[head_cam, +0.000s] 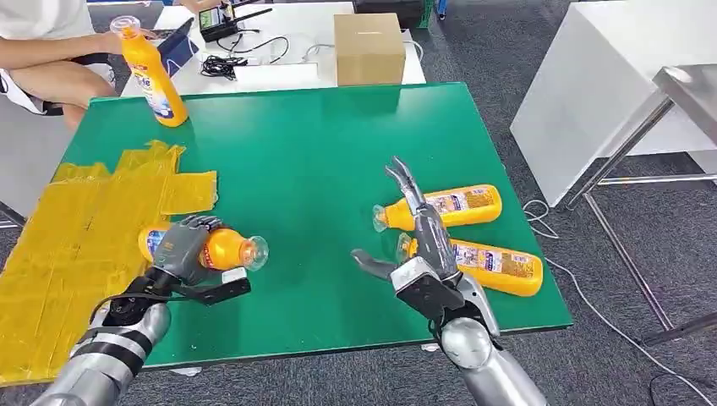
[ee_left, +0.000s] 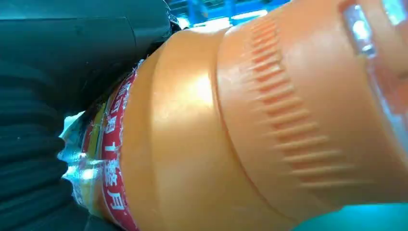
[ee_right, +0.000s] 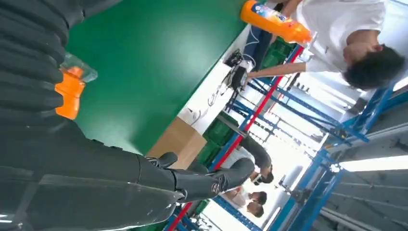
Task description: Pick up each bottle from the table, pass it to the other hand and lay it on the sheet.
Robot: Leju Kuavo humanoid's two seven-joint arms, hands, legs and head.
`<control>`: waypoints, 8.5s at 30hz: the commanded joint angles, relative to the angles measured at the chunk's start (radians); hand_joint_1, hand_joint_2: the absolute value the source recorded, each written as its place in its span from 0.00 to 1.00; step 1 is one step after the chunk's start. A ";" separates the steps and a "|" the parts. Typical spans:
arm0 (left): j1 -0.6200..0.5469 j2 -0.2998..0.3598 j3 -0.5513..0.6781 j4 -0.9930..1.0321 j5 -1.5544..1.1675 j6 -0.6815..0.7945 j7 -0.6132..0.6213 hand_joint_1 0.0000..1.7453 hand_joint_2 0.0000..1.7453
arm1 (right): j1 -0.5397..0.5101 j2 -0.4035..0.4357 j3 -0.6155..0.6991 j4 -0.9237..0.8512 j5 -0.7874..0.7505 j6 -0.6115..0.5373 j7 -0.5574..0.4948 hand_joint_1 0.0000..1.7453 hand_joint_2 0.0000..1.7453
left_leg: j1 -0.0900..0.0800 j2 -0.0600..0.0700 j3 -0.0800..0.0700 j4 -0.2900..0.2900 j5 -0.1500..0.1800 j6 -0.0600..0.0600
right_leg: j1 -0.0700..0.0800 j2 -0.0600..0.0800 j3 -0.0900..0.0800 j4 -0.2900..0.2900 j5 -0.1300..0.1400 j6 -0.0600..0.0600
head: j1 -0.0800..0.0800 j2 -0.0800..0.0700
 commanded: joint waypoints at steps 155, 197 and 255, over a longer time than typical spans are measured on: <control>0.214 -0.162 0.076 -0.608 0.852 -0.187 -0.271 0.00 1.00 | -0.622 -0.219 0.152 1.130 0.391 0.207 0.227 0.00 1.00 | -0.002 0.002 0.002 -0.001 0.002 0.001 | -0.002 0.003 0.002 0.000 0.003 0.004 | 0.000 0.000; 0.107 -0.204 0.045 -0.379 0.928 -0.237 -0.299 0.00 1.00 | -0.720 -0.057 0.258 1.441 0.641 0.409 0.289 0.00 1.00 | -0.001 0.000 0.007 -0.002 0.002 0.001 | -0.001 0.000 0.008 -0.002 0.002 0.004 | 0.000 0.000; 0.231 -0.184 0.064 -0.568 0.922 -0.274 -0.177 0.00 1.00 | -0.524 0.020 -0.175 0.991 0.688 -0.511 0.423 1.00 1.00 | -0.002 0.002 0.003 0.000 0.003 0.003 | -0.002 0.004 0.003 0.001 0.004 0.006 | -0.001 0.000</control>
